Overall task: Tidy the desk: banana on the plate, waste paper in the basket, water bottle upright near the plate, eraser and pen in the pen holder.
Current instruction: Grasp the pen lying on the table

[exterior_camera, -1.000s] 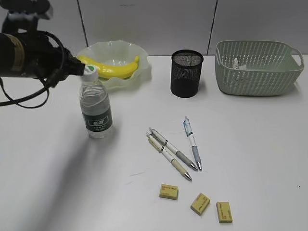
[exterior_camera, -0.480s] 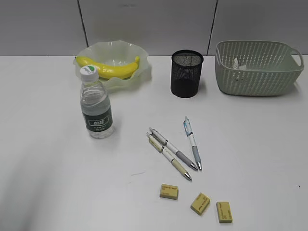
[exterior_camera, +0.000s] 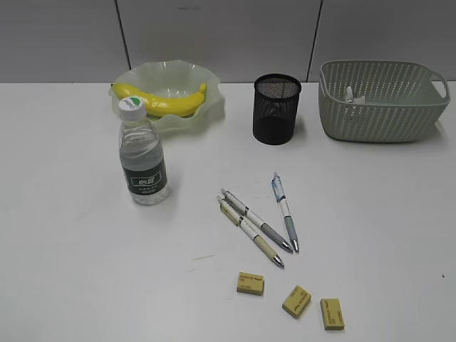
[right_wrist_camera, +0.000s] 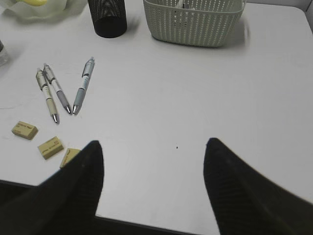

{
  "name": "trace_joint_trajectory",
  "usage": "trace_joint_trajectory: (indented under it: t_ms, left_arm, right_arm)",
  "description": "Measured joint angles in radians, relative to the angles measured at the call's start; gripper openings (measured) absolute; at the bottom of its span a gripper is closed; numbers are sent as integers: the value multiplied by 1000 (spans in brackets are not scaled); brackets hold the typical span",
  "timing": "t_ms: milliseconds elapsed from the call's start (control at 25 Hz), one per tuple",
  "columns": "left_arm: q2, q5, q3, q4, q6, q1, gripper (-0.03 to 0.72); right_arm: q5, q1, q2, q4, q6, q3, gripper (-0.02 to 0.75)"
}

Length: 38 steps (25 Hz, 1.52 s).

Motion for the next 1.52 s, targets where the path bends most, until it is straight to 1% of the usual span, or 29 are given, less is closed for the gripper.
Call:
trace_joint_trajectory:
  t_ms: [160,280,400,560,640,680,800,840,920,1040,1160,1240,1400,1520]
  left_arm:
    - [-117,2,6,-3,3,0,450]
    - [-125,2,6,-4,7,0,430]
    - [-125,2,7,-8,8,0,407]
    - [-125,2,7,-9,9,4,374]
    - [-125,2,7,-10,10,27,367]
    - [-126,2,7,-10,10,60,365]
    - [-126,2,7,-11,10,170,363]
    - [-126,2,7,-11,10,197,363]
    - [-126,2,7,-11,10,221,363]
    - [-126,2,7,-11,10,226,363]
    - [-126,2,7,-11,10,226,361]
    - [-126,2,7,-11,10,226,361]
    - [-126,2,7,-11,10,226,361]
    - [-126,2,7,-11,10,226,361]
  right_arm:
    - [-29,0,56,56,-28,-9,507]
    - [-104,0,198,160,-131,-22,485]
    - [-179,0,414,280,-231,-47,449]
    - [-269,4,778,338,-291,-113,421]
    - [-348,31,987,356,-299,-168,406]
    - [-393,63,1065,358,-299,-206,396]
    - [-485,188,1365,335,-261,-360,379]
    - [-492,211,1469,312,-227,-412,378]
    - [-470,233,1653,255,-127,-535,382]
    - [-361,236,1894,198,-56,-718,411]
    - [-254,246,2067,179,-14,-876,427]
    - [-213,267,2140,163,17,-950,428]
    - [-179,323,2225,70,94,-1048,428]
    - [-176,347,2260,2,143,-1074,411]
